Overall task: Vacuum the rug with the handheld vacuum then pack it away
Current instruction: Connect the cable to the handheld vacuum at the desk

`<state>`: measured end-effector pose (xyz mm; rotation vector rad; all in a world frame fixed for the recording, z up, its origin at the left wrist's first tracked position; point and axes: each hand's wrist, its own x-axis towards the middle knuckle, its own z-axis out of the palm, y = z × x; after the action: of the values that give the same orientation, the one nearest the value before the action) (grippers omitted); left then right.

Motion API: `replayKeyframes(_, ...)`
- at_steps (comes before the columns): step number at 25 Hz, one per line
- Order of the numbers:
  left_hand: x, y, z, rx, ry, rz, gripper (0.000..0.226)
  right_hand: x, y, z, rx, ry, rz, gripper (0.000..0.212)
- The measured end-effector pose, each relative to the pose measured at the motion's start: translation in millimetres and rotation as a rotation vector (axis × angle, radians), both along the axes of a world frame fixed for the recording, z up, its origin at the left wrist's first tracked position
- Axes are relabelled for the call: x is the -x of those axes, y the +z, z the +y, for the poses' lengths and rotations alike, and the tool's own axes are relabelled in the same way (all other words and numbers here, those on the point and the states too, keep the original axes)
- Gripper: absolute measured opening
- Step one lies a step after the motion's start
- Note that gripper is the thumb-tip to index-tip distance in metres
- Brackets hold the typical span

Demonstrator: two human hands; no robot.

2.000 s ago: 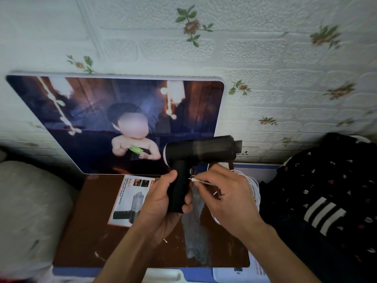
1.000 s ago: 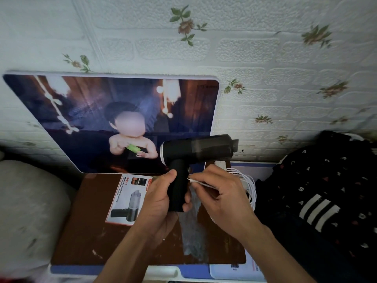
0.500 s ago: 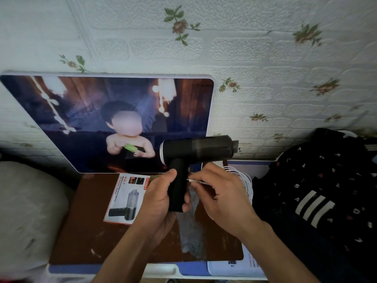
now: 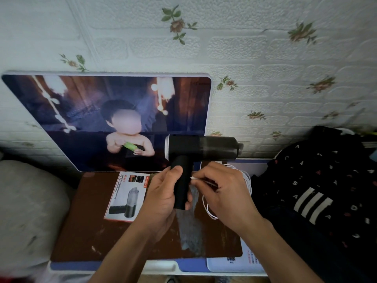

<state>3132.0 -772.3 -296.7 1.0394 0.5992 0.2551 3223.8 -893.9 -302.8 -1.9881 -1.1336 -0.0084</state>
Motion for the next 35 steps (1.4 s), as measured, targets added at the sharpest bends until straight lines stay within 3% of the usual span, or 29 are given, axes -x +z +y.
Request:
replayKeyframes(13, -3, 5, 1, -0.055, -0.032, 0.038, 0.029, -5, -1, -11, 0.002, 0.021, 0.117, 0.008)
replayKeyframes(21, -8, 2, -4, -0.033, 0.007, 0.038, 0.029, -6, 1, -9, 0.002, -0.01, 0.045, 0.003)
replayKeyframes(31, -15, -6, -4, -0.223, -0.074, 0.119, 0.039, -18, -20, -5, 0.051, 0.054, 0.061, 0.01)
replayKeyframes(35, -21, -12, 1, -0.251, -0.072, 0.19, 0.036, -22, -25, -4, 0.047, 0.055, 0.168, 0.012)
